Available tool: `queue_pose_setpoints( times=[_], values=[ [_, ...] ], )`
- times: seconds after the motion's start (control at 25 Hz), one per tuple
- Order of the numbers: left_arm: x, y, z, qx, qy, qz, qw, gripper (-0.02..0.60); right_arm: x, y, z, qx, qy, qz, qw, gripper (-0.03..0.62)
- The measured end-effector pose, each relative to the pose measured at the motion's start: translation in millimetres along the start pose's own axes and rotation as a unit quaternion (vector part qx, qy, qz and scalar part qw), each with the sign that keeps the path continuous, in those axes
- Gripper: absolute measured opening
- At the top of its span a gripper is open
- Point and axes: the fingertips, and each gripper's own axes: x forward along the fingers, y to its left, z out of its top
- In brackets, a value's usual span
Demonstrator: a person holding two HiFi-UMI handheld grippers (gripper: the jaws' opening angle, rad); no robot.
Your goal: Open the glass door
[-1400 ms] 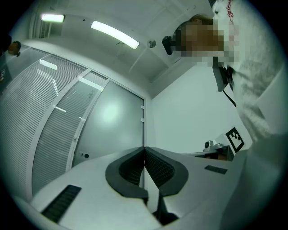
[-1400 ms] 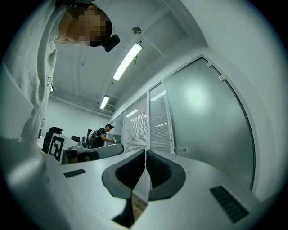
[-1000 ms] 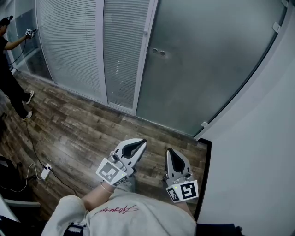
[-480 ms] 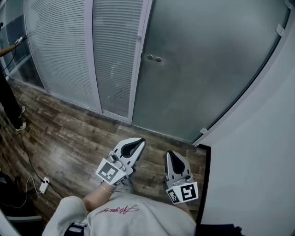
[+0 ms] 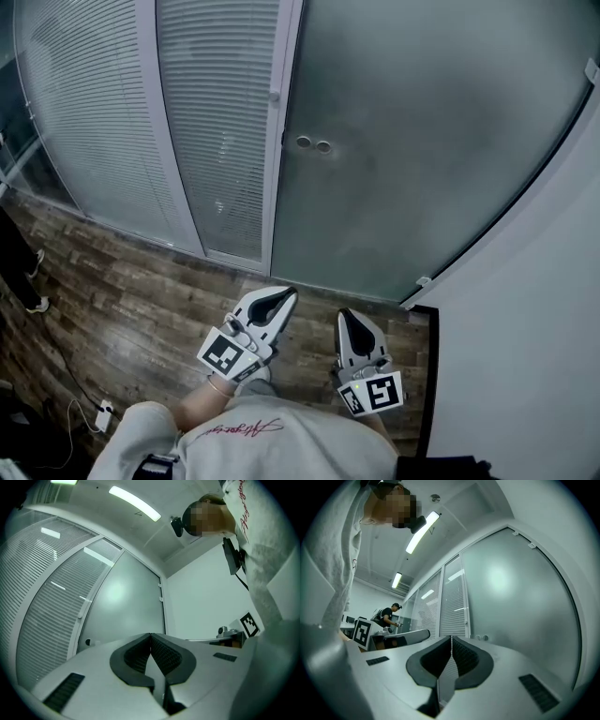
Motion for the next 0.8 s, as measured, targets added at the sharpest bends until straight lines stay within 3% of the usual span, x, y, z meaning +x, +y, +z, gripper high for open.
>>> queue_pose_setpoints(
  times=[0.36, 0.8],
  values=[
    [46, 85, -1, -0.006, -0.014, -0.009, 0.9998, 0.012, 89, -33, -18, 0.002, 0.005, -0.021, 1.000, 0.021],
    [72, 132, -23, -0.012, 0.006, -0.006, 0.9999, 0.012, 151, -65, -24, -0.004, 0.012, -0.024, 1.000, 0.021]
  ],
)
